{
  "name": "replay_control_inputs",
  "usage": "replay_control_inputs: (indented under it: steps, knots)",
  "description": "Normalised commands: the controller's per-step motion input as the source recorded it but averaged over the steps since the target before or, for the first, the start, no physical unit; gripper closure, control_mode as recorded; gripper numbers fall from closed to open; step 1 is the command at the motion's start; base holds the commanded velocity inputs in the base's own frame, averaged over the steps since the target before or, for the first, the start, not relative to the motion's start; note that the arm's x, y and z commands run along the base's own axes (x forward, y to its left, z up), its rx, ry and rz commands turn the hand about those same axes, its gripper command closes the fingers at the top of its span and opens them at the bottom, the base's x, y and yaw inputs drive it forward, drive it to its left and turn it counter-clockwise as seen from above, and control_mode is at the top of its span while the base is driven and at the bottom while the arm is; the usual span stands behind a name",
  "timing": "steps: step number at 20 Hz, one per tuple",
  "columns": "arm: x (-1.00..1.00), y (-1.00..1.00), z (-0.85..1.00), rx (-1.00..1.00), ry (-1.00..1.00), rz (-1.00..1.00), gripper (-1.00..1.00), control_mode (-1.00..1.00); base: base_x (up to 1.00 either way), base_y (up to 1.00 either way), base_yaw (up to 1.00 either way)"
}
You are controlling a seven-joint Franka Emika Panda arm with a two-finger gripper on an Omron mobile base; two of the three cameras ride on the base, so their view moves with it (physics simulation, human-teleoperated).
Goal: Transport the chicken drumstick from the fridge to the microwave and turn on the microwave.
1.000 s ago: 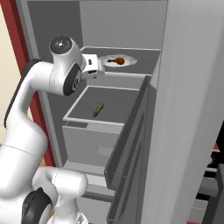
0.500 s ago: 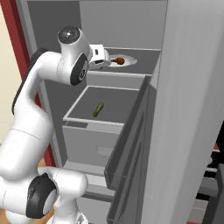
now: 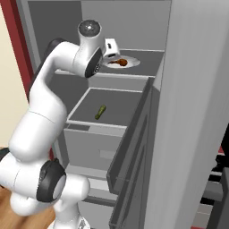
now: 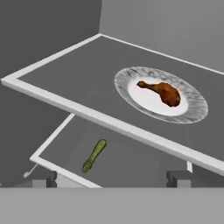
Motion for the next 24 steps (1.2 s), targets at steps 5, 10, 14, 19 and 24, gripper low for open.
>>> replay_control_inputs:
  steps: [5,10,14,19,24]
  knots:
    - [0.40,-0.21,0.02,0.00,0.00,0.09,-1.00,-1.00,0.00,0.00,0.00]
    - [0.35,-0.12,0.00,0.00,0.02,0.07,-1.00,-1.00,0.00,0.00,0.00]
    - [0.31,-0.06,-0.01,0.00,0.04,0.05,-1.00,-1.00,0.00,0.00,0.00]
    - [0.24,0.00,-0.09,-0.01,0.07,0.03,-1.00,-1.00,0.00,0.00,0.00]
    - [0.30,-0.01,-0.02,0.00,0.04,0.04,-1.00,-1.00,0.00,0.00,0.00]
